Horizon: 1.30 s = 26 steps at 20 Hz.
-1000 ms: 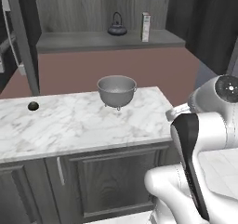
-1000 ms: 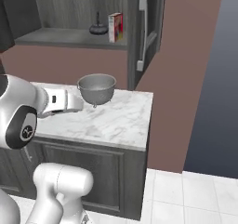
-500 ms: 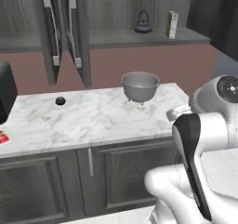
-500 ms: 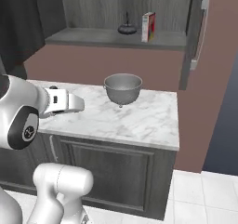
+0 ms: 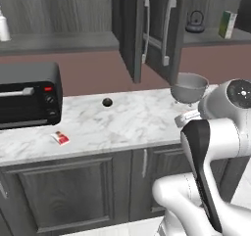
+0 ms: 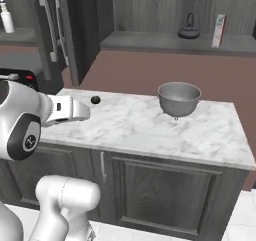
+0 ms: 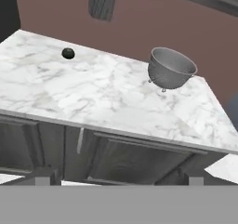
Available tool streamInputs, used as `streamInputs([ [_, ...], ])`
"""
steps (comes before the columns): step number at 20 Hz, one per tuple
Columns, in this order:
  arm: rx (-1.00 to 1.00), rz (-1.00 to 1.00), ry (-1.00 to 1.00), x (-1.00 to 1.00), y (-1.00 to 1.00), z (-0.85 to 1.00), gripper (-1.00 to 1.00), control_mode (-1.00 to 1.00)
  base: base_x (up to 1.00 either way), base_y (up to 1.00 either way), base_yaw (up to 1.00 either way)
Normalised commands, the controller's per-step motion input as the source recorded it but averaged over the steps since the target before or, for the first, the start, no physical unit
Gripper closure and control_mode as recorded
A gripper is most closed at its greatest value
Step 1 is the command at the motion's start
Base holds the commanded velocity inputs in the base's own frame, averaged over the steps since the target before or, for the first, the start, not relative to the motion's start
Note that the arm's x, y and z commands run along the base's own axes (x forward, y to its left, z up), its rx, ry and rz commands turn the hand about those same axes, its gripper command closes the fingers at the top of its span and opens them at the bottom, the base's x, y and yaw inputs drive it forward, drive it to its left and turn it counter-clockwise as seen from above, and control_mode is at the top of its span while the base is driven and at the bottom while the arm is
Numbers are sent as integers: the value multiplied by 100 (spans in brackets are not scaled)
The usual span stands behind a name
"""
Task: Pick the cereal and bar from the counter and place them in the cabinets closest to them.
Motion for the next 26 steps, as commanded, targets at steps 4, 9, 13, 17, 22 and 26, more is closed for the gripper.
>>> streamInputs([
  [4,0,0,0,0,0,0,-100,100,-24,86,0],
  [9,0,0,0,0,0,0,-100,100,-18,86,0],
  [13,0,0,0,0,0,0,-100,100,-11,71,0],
  [17,0,0,0,0,0,0,-100,100,-4,48,0],
  [22,0,0,0,0,0,0,-100,100,-2,36,0],
  [26,0,0,0,0,0,0,-100,100,-5,43,0],
])
